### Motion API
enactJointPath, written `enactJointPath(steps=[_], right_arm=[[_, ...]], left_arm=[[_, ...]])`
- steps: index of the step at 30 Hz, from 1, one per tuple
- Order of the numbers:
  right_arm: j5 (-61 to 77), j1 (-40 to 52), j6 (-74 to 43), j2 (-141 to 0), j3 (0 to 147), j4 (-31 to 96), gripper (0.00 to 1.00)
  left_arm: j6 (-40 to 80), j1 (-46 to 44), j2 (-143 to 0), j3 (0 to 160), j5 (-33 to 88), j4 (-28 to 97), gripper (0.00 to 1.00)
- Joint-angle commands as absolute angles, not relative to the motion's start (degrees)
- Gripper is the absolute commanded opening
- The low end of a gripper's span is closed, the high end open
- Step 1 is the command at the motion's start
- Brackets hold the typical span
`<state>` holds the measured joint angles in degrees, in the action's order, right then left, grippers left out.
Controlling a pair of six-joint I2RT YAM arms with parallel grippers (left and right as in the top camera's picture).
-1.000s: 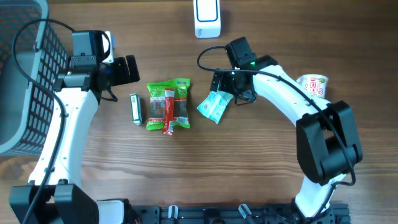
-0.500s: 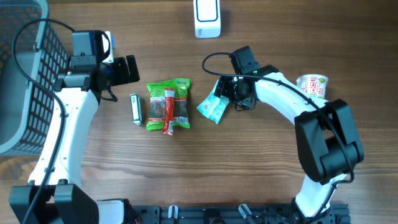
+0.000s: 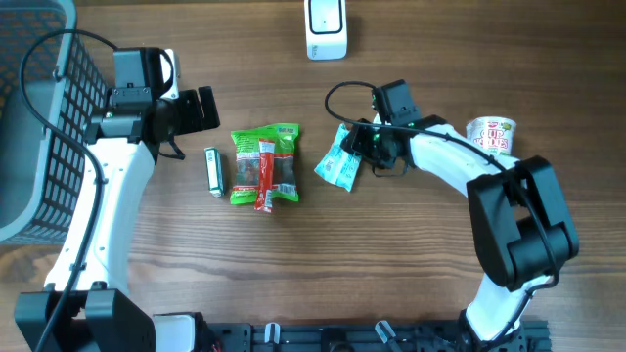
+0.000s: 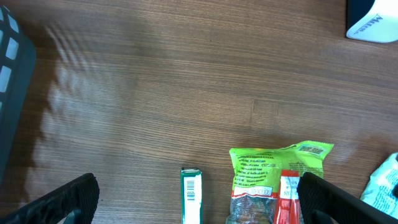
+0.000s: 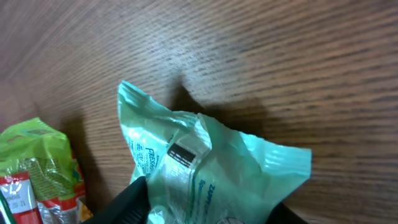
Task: Scan the item barcode
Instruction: 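Grasp the mint-green packet with the right gripper and lift it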
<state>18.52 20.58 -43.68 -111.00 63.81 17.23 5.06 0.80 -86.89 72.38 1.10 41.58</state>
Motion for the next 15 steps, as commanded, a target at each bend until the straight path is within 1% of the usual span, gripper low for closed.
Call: enactJointPath(steps=[1,2,5,8,10,12,13,15], right_arm=[[19.2,20.6,-39.1,-110.7,62.2,16.6,0.10],[19.3,20.4,-36.4,-110.0,62.4,16.7,0.04],[19.4,19.7,-33.2,-107.2,62.5,17.3,0.04],[20.2,18.5,-32.4,-103.3,62.5,19.0,0.04],[23.7,17.7,-28.6,-100.6,62.5,20.0,0.04],[31.6,16.7,-23.2,-97.7,62.5,20.1,0.04],[46.7,14.9,-18.2,-93.9,62.5,20.3,0.04],[53.6,13.7,-19.9,-92.3,62.5,20.4,0.04]], left_arm=[[5.0,0.8,-87.0,72.6,0.5,41.4,1.00],[5.0,0.8,-87.0,72.5,0.5,41.4,1.00],[5.0,0.8,-87.0,72.5,0.5,41.5,1.00],[5.0,0.8,-87.0,72.6,0.5,41.4,1.00],[5.0,0.8,-87.0,72.5,0.5,41.5,1.00],[5.0,0.8,-87.0,72.6,0.5,41.5,1.00],[5.0,0.8,-87.0,72.6,0.5,41.5,1.00],[5.0,0.8,-87.0,72.6,0.5,41.5,1.00]])
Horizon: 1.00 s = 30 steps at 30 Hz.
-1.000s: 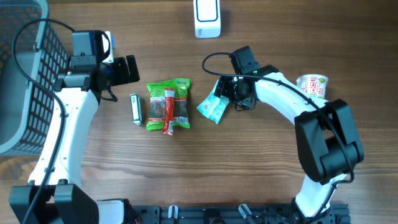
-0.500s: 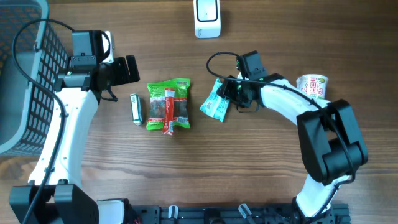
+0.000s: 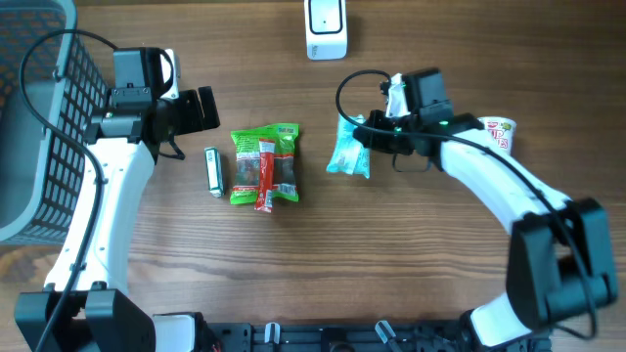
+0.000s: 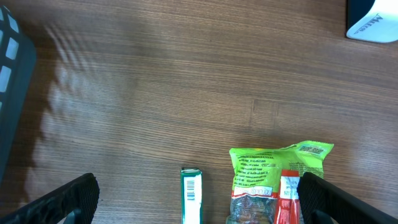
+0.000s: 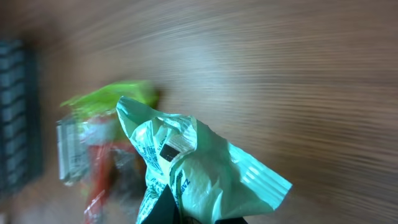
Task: Scan the item barcode
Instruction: 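Grasp the mint-green packet with the right gripper and lift it, then hold the mint-green packet barcode-side over the white scanner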
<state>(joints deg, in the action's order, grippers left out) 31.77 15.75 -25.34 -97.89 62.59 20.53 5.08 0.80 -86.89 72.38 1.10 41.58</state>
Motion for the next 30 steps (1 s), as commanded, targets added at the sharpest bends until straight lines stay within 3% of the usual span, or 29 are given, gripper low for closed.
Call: enactJointPath(steps=[1,6,10,19,30], right_arm=[[55.5,13.3,-21.3,-91.9,62.5,20.7,0.04],[64.1,12.4,-22.6,-90.1,62.5,23.5,0.04],[63.2,12.4,-24.8,-89.3,62.5,25.0,0.04],[42.5,12.4,-32.1,-82.7,62.5,30.5,0.04],[28.6,17.6,-31.4,-80.0,68.8,32.9,0.05]], left_arm=[[5.0,0.8,-87.0,72.6,0.5,41.5,1.00],[5.0,0.8,-87.0,72.6,0.5,41.4,1.00],[5.0,0.8,-87.0,72.6,0.5,41.5,1.00],[5.0,0.8,-87.0,72.6,0.5,41.4,1.00],[5.0,0.8,-87.0,72.6,0.5,41.4,1.00]])
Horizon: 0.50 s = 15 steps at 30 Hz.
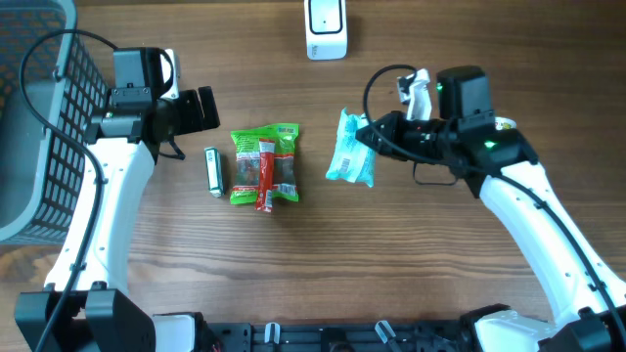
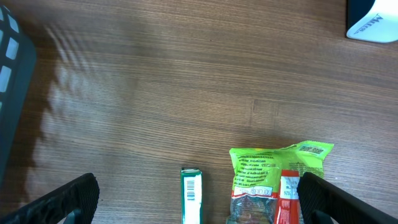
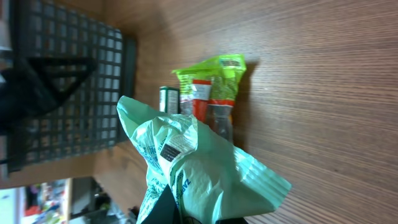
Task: Scan the item barcode
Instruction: 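Hold the mint-green packet barcode-side over the white scanner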
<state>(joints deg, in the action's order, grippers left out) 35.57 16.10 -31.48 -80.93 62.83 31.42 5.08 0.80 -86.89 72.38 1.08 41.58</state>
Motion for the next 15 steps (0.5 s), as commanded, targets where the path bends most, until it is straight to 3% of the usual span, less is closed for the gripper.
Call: enactJointPath(steps=[1,7,15], right_arm=[[26.7,17.9,-31.2,-80.1,70.9,34.3,0.05],[12.2,21.3,-25.3,-83.6,92.1,48.6,0.04],[0.3,25.3,-18.0,-102.7,125.3,63.7,0.05]], left_arm=[[5.0,0.8,-87.0,72.6,0.5,41.5,1.00],[5.0,0.8,-87.0,72.6,0.5,41.5,1.00],[5.0,0.8,-87.0,72.6,0.5,41.4,1.00]])
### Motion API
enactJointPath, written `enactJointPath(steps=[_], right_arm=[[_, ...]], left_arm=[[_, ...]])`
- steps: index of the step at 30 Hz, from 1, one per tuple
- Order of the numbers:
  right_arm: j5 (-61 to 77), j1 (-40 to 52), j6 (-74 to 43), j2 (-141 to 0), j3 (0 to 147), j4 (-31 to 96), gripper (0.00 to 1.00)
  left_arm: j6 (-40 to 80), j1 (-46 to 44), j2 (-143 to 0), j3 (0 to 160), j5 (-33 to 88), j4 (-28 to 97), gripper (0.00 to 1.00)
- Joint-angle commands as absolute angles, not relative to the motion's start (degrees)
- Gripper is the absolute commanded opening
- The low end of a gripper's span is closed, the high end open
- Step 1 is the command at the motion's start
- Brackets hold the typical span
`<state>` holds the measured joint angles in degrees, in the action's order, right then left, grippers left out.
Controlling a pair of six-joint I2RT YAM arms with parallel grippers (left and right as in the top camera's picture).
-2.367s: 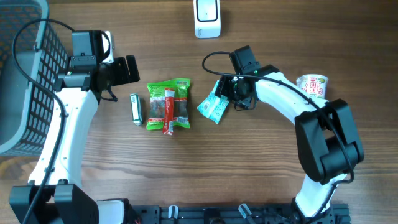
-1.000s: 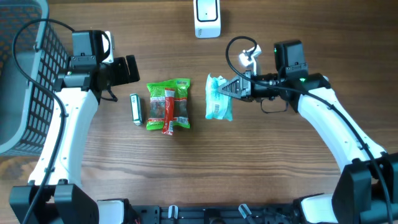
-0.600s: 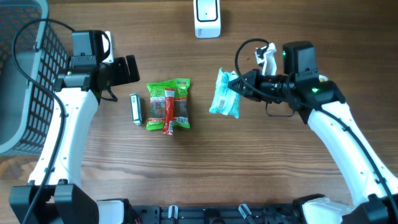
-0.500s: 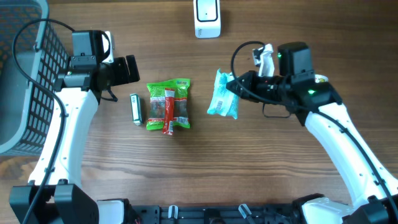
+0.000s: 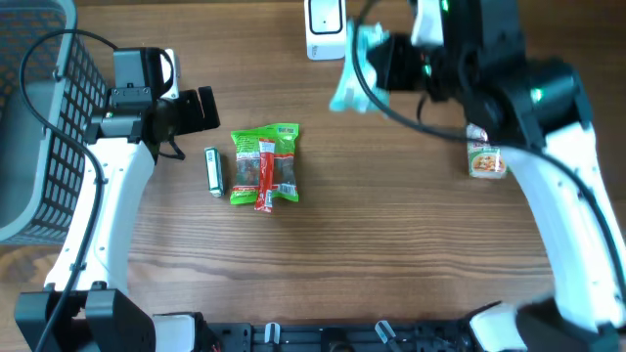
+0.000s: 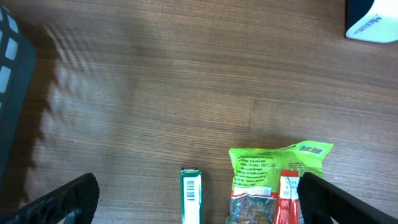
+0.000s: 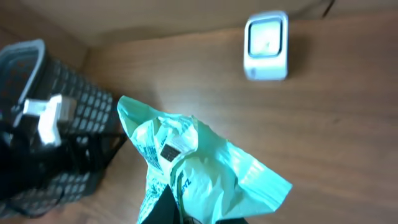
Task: Scan the item barcode
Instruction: 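Hold the mint-green packet barcode-side over the white scanner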
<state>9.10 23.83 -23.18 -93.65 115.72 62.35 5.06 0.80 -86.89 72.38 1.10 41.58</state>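
My right gripper (image 7: 186, 208) is shut on a teal plastic packet (image 7: 199, 165), held high above the table with a small black label facing the wrist camera. In the overhead view the teal packet (image 5: 350, 70) hangs just right of the white scanner (image 5: 326, 22) at the table's far edge. The scanner (image 7: 266, 46) lies far below in the right wrist view. My left gripper (image 5: 203, 108) stands open over the table's left side, with nothing between its fingers (image 6: 65, 199).
A green snack bag (image 5: 264, 164) with a red sachet and a small green box (image 5: 213, 171) lie at centre left. A cup noodle (image 5: 486, 158) sits at the right, partly behind the right arm. A dark wire basket (image 5: 39, 117) stands at the left edge.
My right gripper has gone up and toward the far edge with the teal packet, from mid-table to beside the scanner. The left arm has not moved.
My right gripper was down on the teal packet lying on the table, right of the green bag. Then the packet was off the table in its grip, higher at each later moment, and now it hangs high near the scanner. The left gripper stayed open and still.
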Motion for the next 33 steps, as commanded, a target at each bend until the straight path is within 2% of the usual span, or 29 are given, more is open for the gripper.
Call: enactJointPath(steps=[1,9,17,21,27,29,33], right_arm=[[-1.1,25.8,-17.0,-104.5,127.3,63.3,0.04],[-27.8,31.8,3.3,-118.9,130.0,42.9,0.04],[-41.3,33.6,29.9,-133.6,130.0,16.8,0.04],[-42.5,33.6,49.9,-141.1,130.0,-0.3,0.04],[-41.6,33.6,72.2,-149.2,129.9,-19.2,0.04],[-39.8,33.6,76.8,-151.2,129.9,-22.1,0.04],[-36.1,33.6,78.1,-153.7,129.9,-22.2,0.04]], left_arm=[[5.0,0.8,-87.0,72.6,0.5,41.5,1.00],[5.0,0.8,-87.0,72.6,0.5,41.4,1.00],[5.0,0.8,-87.0,72.6,0.5,41.4,1.00],[5.0,0.8,-87.0,72.5,0.5,41.5,1.00],[5.0,0.8,-87.0,72.6,0.5,41.4,1.00],[5.0,0.8,-87.0,72.5,0.5,41.5,1.00],[5.0,0.8,-87.0,72.5,0.5,41.5,1.00]])
